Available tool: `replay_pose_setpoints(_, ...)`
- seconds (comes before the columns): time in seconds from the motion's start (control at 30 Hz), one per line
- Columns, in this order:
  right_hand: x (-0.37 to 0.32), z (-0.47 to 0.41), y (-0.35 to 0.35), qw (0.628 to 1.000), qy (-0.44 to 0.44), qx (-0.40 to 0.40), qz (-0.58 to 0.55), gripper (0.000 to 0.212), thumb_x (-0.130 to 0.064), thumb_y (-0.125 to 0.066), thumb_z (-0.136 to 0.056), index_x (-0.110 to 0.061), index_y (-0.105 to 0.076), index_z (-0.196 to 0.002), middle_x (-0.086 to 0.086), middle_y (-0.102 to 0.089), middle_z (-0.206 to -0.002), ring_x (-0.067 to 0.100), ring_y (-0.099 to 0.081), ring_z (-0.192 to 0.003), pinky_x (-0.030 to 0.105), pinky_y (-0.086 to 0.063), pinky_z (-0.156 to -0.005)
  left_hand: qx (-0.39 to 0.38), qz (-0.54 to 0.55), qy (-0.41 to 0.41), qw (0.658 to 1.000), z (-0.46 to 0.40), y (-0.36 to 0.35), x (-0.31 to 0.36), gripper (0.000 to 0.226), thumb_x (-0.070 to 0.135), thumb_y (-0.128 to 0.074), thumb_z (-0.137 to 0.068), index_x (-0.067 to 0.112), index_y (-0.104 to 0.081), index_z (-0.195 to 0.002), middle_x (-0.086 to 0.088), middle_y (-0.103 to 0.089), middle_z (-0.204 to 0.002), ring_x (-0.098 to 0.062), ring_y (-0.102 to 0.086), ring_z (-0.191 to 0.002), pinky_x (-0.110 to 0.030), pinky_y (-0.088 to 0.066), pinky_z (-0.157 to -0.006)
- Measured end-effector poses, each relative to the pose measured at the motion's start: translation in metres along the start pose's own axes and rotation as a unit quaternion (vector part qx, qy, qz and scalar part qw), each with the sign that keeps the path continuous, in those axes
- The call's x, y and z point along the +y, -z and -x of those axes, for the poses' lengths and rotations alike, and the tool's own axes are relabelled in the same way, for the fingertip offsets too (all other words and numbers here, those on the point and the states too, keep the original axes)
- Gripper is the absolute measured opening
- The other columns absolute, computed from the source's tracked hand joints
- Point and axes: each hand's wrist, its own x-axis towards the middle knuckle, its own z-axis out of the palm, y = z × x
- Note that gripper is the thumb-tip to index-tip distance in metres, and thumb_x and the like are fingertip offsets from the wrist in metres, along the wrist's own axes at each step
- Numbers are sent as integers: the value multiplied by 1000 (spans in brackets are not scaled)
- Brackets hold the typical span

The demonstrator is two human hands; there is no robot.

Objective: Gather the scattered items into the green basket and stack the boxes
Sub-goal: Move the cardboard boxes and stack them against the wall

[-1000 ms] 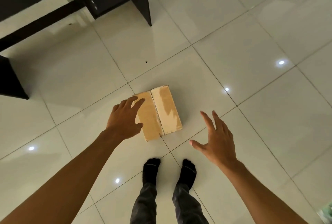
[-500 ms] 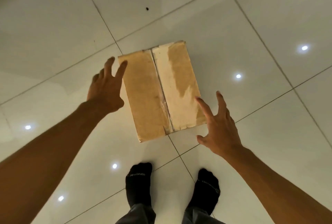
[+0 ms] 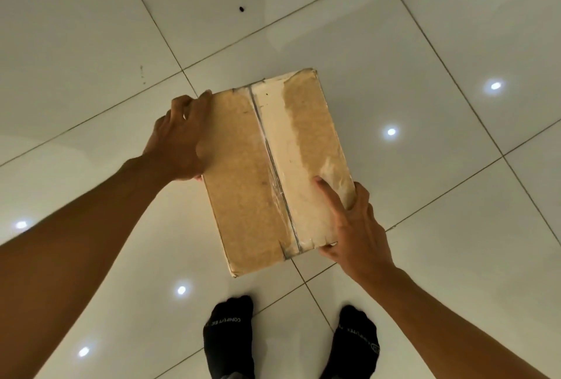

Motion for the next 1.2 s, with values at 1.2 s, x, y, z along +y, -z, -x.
replay_pose_setpoints(1.2,49,468,462,953,-241,154,-104,118,-11,-71,-63,-57,-3,-149,9,-18,-141,36,-43,-112,47,-55,-78,32,-34,-228,973,334,408,430,146,36,-98,-39,27,-2,-149,-16,-12,-149,-44,-27,-134,-57,-36,-105)
